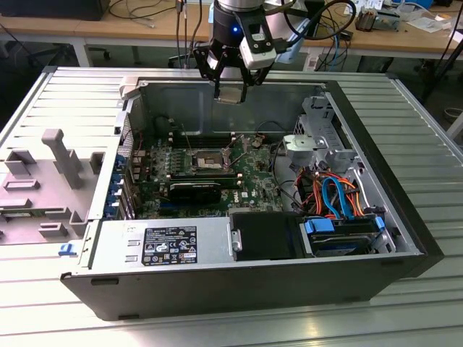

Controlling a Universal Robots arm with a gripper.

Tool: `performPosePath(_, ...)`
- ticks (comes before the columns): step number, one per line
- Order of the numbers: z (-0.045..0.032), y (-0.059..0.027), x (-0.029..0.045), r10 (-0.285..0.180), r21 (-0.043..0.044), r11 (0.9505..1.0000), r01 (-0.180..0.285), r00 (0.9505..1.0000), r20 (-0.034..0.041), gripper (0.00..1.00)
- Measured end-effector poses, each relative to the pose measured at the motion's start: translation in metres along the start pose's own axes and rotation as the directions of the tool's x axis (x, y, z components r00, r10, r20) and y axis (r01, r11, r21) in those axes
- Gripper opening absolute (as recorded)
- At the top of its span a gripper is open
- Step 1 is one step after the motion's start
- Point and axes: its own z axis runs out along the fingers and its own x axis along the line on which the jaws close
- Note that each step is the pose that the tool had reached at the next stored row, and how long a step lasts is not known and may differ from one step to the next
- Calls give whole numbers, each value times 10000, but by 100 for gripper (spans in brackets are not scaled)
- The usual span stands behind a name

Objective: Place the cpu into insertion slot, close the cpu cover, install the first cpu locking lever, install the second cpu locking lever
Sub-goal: 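Place the cpu into insertion slot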

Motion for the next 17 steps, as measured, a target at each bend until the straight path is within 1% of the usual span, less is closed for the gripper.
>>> performPosePath(17,10,-1,0,167,-4,9999,-167,9999,15,55)
